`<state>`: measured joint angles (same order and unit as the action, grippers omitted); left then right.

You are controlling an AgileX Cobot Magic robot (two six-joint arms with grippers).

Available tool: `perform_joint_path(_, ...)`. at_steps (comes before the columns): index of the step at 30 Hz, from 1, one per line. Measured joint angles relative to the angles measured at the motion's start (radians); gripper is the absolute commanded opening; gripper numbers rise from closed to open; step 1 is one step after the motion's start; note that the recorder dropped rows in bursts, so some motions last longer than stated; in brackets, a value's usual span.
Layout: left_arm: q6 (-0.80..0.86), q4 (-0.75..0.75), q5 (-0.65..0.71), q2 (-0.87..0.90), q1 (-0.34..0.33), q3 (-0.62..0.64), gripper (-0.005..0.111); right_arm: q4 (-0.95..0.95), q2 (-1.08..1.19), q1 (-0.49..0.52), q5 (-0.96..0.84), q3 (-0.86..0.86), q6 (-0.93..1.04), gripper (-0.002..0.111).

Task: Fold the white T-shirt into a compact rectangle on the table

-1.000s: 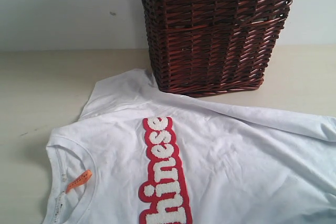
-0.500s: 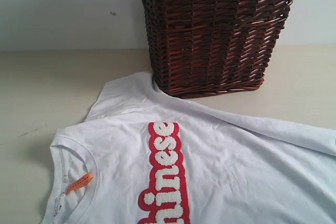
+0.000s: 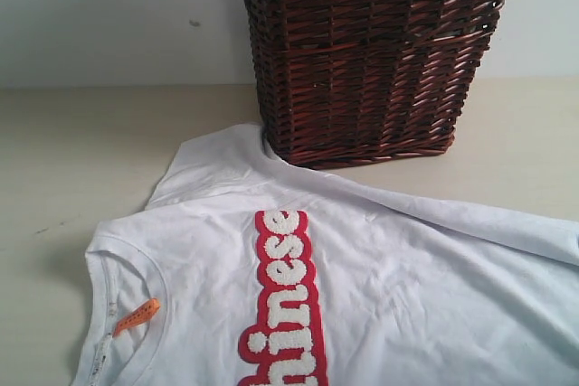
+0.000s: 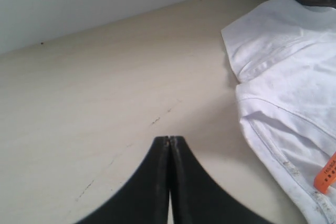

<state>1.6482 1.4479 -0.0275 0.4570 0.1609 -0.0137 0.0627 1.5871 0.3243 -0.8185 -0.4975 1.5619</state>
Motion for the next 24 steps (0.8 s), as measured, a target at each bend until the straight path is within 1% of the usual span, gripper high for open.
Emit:
perform_joint_path(2, 0.000, 0.000, 0.000, 0.000, 0.000, 0.000, 0.000, -0.116, -0.085, 0.000, 0.078, -0.006, 0.067, 0.044)
perform_joint_path(5, 0.000, 0.000, 0.000, 0.000, 0.000, 0.000, 0.000, -0.260, -0.209, 0.000, 0.106, -0.008, 0.132, 0.044)
perform_joint_path(7, 0.000, 0.000, 0.000, 0.000, 0.000, 0.000, 0.000, -0.303, -0.262, 0.000, 0.106, -0.008, 0.144, 0.044)
perform_joint_path(11, 0.000, 0.000, 0.000, 0.000, 0.000, 0.000, 0.000, -0.316, -0.263, 0.000, 0.090, -0.008, 0.123, 0.043)
perform_joint_path(13, 0.000, 0.000, 0.000, 0.000, 0.000, 0.000, 0.000, -0.352, -0.244, 0.000, 0.086, -0.008, 0.110, 0.037)
perform_joint_path(16, 0.000, 0.000, 0.000, 0.000, 0.000, 0.000, 0.000, -0.386, -0.194, 0.000, 0.079, -0.008, 0.027, 0.015)
perform_joint_path(18, 0.000, 0.000, 0.000, 0.000, 0.000, 0.000, 0.000, -0.361, -0.154, 0.000, 0.075, -0.008, -0.047, 0.002)
perform_joint_path(19, 0.000, 0.000, 0.000, 0.000, 0.000, 0.000, 0.000, -0.336, -0.133, 0.000, 0.075, -0.008, -0.086, 0.000)
perform_joint_path(21, 0.000, 0.000, 0.000, 0.000, 0.000, 0.000, 0.000, -0.274, -0.104, 0.000, 0.099, -0.008, -0.154, 0.000)
perform_joint_path(24, 0.000, 0.000, 0.000, 0.000, 0.000, 0.000, 0.000, -0.152, -0.105, 0.000, 0.174, -0.008, -0.262, 0.000)
